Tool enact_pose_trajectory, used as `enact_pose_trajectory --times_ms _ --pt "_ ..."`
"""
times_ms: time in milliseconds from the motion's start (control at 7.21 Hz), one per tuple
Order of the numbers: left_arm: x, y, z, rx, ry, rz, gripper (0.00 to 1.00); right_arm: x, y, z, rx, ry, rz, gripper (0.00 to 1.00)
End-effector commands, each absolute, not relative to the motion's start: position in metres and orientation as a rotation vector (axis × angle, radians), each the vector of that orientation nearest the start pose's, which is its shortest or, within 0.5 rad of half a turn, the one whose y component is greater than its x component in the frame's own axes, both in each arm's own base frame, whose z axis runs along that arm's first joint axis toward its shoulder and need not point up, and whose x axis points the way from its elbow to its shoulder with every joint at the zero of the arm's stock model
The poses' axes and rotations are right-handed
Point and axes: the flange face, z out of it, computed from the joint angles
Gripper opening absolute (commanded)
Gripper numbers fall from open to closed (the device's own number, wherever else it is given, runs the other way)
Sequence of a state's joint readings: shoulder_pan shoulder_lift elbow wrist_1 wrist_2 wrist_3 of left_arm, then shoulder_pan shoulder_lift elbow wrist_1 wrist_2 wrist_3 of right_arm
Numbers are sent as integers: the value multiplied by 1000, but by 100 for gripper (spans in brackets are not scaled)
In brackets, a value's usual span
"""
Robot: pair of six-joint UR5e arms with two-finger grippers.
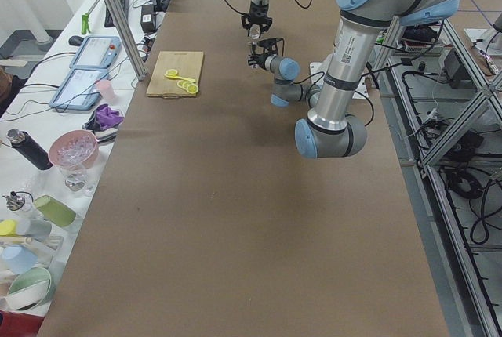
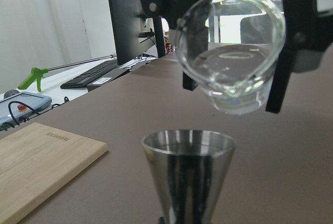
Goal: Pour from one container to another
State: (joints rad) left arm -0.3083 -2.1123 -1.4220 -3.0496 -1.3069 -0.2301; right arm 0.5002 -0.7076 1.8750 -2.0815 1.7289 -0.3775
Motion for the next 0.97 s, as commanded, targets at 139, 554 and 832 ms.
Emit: enact_pose_trajectory --times_ms 139,554,832 --pt "565 -347 253 1505 1141 466 0 -487 -401 93 596 -375 -1469 0" --pt "565 -347 253 1505 1141 466 0 -487 -402 91 576 -347 -1484 0" --pt "565 -347 253 1505 1141 466 0 -485 -402 89 562 -331 -1504 0"
